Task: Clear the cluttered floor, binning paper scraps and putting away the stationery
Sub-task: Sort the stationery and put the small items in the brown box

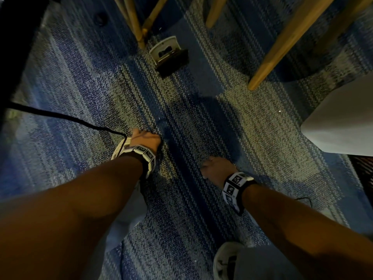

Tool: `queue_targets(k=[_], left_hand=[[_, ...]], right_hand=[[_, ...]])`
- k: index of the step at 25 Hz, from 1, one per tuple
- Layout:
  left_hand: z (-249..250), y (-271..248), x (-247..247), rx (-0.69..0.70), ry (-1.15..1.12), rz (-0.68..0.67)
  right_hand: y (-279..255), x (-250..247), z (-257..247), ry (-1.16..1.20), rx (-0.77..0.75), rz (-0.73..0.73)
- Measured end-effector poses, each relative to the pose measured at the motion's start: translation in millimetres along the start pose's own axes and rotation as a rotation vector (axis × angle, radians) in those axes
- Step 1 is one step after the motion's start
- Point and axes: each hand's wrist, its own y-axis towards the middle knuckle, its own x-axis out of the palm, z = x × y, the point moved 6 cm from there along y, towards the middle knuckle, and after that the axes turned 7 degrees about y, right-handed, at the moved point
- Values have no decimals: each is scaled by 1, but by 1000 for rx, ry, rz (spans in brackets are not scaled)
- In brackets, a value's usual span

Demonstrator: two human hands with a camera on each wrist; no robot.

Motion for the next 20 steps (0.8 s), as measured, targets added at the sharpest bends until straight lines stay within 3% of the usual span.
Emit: queue_targets(k=[3, 4, 10, 13, 16, 20], left_hand=[[5, 1, -1, -1, -56, 13], [6, 1, -2, 0, -70, 20], [-1, 8, 7, 20, -174, -35], [-15, 21, 1, -44, -414, 86], [-32, 30, -22, -187, -644, 277], [-23, 42, -50, -125, -649, 282]], right_hand=[[2, -5, 4, 87, -17, 11], [3, -11, 9, 182, -13, 75], [-24, -75, 76, 862, 506, 575], [-48, -73, 135, 1413, 686, 876], [-79, -65, 185, 1260, 961, 929], [-111, -41, 235, 1317, 1207, 997]])
